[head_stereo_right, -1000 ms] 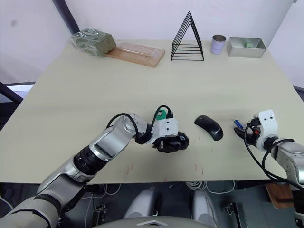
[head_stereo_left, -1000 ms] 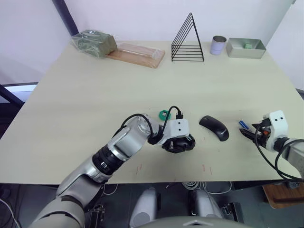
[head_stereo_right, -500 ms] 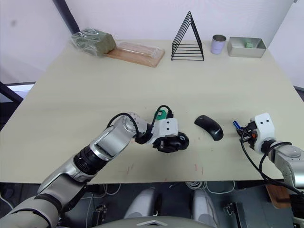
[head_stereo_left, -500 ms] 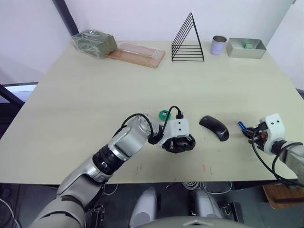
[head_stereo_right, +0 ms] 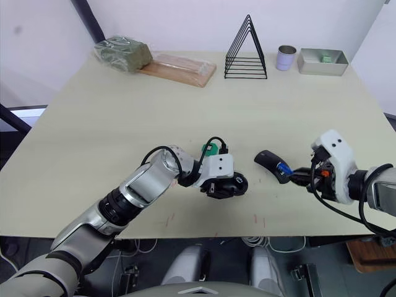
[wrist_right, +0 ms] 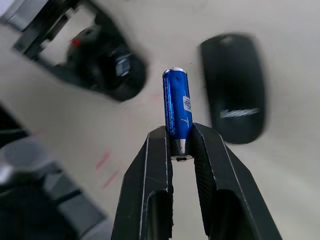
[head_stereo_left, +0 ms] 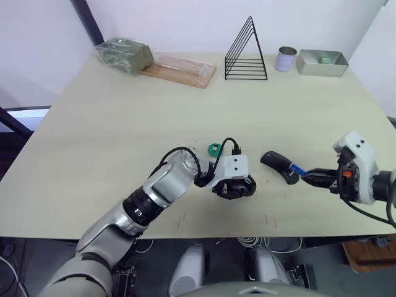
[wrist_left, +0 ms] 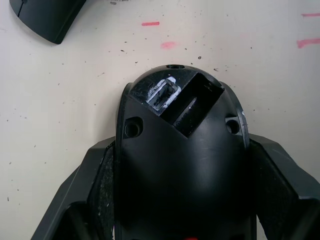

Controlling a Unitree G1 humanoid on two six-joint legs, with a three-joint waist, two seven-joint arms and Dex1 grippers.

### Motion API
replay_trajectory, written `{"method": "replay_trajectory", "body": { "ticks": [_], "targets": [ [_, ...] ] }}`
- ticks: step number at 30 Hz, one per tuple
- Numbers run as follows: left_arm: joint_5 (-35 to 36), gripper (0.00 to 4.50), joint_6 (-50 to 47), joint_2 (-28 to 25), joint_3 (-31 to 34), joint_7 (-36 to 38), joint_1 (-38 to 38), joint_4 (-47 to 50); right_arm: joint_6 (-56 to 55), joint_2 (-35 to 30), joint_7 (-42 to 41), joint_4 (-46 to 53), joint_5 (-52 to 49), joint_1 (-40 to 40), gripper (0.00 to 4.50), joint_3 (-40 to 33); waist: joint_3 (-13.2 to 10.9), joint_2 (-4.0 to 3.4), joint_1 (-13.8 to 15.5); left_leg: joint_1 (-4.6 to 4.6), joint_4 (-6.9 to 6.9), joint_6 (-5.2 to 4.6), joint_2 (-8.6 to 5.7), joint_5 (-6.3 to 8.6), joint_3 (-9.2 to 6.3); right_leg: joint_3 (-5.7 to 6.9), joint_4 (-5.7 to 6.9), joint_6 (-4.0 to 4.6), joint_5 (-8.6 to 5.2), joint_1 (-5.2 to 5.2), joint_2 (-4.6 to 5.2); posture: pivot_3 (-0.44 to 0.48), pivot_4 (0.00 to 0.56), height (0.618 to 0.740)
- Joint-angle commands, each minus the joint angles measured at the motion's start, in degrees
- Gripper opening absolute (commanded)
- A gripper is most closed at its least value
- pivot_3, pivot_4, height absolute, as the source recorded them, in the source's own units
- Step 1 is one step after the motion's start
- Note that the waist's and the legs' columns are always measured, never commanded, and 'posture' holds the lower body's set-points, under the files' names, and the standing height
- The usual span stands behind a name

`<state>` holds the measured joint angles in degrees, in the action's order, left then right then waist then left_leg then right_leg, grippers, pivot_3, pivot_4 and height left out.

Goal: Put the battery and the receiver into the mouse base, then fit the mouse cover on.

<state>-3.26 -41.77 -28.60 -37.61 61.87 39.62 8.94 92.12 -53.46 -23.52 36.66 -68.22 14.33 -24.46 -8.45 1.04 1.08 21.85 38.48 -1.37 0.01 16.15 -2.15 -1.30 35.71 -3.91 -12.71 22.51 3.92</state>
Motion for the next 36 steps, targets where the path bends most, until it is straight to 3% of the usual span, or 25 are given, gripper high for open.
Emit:
{"method": "replay_trajectory", "body": {
  "ticks": [1, 6, 10, 21, 36],
  "targets": [
    [-0.9, 2.93, 0.2, 0.3, -1.4, -0.1, -0.5, -0.7, 0.4, 1.1, 12.9, -3.7, -13.7, 4.1, 0.08, 4.1, 0.0, 0.04, -0.3, -0.03, 0.00, 0.00, 0.02, 0.00, 0.01, -0.02, 0.01, 0.00, 0.00, -0.01, 0.01, 0.000, 0.150, 0.740],
    [-0.8, 2.93, -0.2, 0.6, -1.4, -0.1, -0.5, -0.4, -15.9, -4.2, 38.7, -6.7, -36.3, 4.5, 0.08, 21.3, 0.0, 0.04, -0.2, 0.03, -0.01, -0.01, 0.04, 0.00, 0.00, 0.03, 0.01, 0.00, -0.01, 0.03, 0.05, 0.000, 0.150, 0.740],
    [-0.9, 2.93, -0.2, 0.7, -1.5, -0.1, -0.5, -0.4, -25.0, -5.9, 50.1, -8.0, -44.5, 8.6, 0.08, 31.7, 0.0, 0.06, -0.3, 0.02, 0.01, -0.02, 0.03, 0.00, 0.06, -0.01, -0.03, -0.01, 0.00, 0.03, 0.09, 0.000, 0.150, 0.740],
    [-1.0, 2.93, -0.3, 1.2, -1.6, -0.4, -0.5, -0.4, -31.1, -3.7, 55.1, -9.1, -44.8, 14.1, 0.08, 43.0, 0.0, 0.06, -0.2, 0.04, 0.00, -0.02, 0.05, -0.01, 0.01, 0.01, -0.05, -0.02, -0.01, 0.03, 0.06, 0.000, 0.150, 0.740],
    [-1.0, 2.93, -0.1, 1.5, -1.7, -0.5, -0.8, -0.3, -31.3, 0.7, 58.2, -13.6, -44.8, 16.6, 0.08, 47.3, 0.0, 0.05, -0.3, 0.04, 0.00, -0.03, 0.07, -0.01, -0.01, 0.03, -0.05, -0.01, -0.02, 0.04, 0.06, 0.000, 0.150, 0.740]
  ]
}}
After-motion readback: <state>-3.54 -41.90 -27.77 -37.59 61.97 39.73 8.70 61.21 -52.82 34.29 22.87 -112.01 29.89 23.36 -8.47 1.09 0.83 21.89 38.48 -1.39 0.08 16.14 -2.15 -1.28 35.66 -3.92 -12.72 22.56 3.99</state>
